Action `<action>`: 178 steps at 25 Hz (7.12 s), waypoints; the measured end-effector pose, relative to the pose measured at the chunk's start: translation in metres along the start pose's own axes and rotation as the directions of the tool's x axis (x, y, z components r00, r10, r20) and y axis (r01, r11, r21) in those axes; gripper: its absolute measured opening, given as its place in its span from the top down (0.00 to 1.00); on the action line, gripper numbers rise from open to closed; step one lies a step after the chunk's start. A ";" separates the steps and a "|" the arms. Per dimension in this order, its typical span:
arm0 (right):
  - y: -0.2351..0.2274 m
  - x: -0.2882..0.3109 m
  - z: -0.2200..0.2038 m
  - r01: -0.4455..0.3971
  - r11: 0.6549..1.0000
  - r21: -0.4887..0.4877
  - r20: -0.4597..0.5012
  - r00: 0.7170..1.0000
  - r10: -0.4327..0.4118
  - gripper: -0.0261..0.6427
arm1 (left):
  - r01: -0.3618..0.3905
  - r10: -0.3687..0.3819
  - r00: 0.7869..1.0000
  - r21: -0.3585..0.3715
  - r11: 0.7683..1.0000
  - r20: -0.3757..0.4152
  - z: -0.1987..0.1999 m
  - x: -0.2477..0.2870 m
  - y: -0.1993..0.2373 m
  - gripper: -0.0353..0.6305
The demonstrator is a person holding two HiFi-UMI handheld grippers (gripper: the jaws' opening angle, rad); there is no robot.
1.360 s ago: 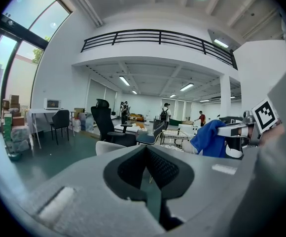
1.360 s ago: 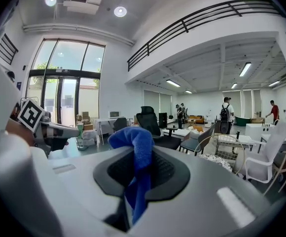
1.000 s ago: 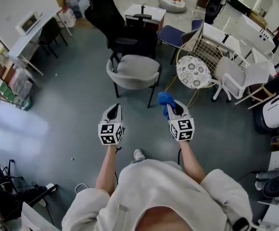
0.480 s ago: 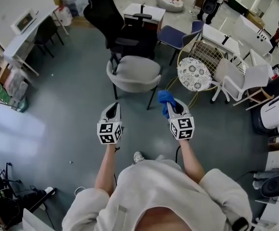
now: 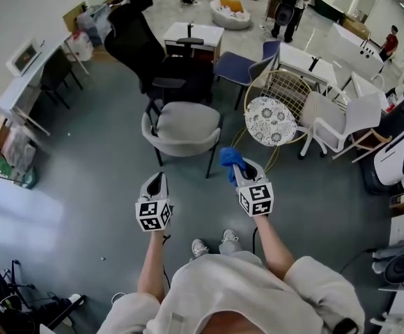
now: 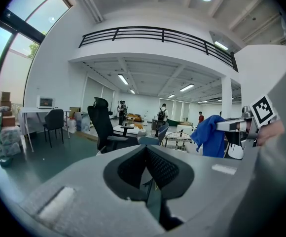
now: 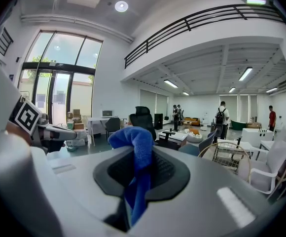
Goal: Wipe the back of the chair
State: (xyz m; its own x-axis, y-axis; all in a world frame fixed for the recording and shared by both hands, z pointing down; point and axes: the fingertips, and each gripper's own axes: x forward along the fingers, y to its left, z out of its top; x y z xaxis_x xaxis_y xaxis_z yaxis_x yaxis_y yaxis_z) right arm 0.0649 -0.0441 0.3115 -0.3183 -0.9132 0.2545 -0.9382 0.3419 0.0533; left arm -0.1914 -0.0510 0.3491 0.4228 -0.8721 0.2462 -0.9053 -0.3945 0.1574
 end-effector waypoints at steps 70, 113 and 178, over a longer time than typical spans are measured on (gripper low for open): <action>-0.034 0.077 -0.200 -0.144 0.984 0.103 -0.228 0.960 0.164 0.89 | -0.078 0.062 0.986 -0.097 0.992 -0.154 -0.157 0.093 -0.025 0.94; 0.109 0.271 -0.236 -0.412 0.906 0.099 -0.150 0.894 0.423 0.89 | -0.131 0.114 0.980 -0.099 0.986 -0.164 -0.247 0.144 0.037 0.94; -0.063 0.260 -0.310 -0.182 0.982 0.050 -0.242 0.952 0.189 0.89 | -0.105 0.087 0.972 -0.070 0.992 -0.219 -0.268 0.168 0.025 0.94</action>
State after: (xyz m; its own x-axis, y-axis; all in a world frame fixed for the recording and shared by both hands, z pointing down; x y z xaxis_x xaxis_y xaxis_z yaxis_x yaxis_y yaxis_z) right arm 0.0829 -0.2343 0.6740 -0.4470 -0.7509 0.4861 -0.8703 0.4906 -0.0425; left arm -0.1323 -0.1295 0.6506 0.3407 -0.8188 0.4620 -0.9396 -0.2796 0.1974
